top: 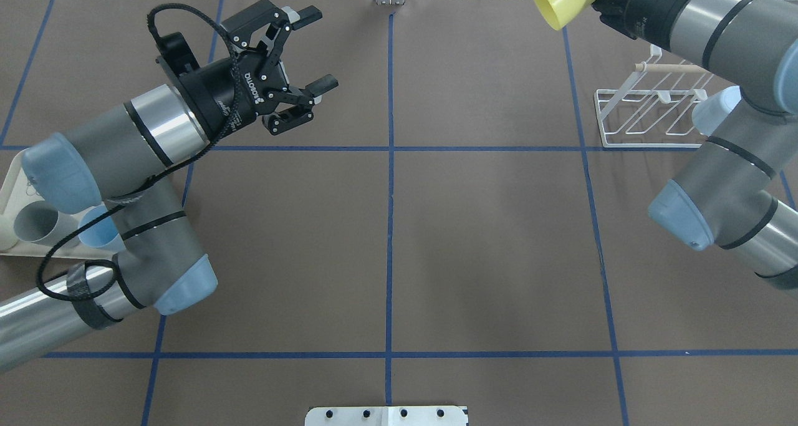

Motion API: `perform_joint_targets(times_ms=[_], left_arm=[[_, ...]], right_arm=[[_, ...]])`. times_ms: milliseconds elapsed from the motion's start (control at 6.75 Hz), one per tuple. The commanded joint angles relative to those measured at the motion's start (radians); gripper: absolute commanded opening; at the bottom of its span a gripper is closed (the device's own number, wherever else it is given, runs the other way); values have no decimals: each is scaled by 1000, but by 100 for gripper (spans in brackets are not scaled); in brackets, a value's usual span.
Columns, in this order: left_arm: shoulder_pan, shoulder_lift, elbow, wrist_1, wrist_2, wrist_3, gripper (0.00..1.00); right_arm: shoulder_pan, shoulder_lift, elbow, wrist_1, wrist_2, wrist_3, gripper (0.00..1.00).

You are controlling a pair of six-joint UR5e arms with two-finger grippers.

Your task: Transfer IKEA cup to right arm and place on rack

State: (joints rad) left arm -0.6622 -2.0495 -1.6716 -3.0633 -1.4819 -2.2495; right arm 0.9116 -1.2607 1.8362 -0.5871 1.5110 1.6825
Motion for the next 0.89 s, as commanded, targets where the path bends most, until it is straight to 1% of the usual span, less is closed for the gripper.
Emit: perform_joint_targets(times_ms=[0,148,296,444,593,741], left_arm=[[-130,49,-84,197,-166,106,99],[-196,72,-126,296,-258,154,99],[-248,109,-181,396,-341,262,99],[-273,150,-245,505,-382,401,99],[-281,182,-284,573,-385,503,99],[-281,189,-287,577,-385,510,99]], right_arm=[[21,-49,3,-188,-35,-257,0],[21,-80,3,-254,-93,-403,0],[21,-112,1,-294,-179,-499,0],[20,-161,3,-302,-261,-564,0],[18,-240,6,-300,-331,-599,0],[16,-271,8,-300,-394,-615,0]])
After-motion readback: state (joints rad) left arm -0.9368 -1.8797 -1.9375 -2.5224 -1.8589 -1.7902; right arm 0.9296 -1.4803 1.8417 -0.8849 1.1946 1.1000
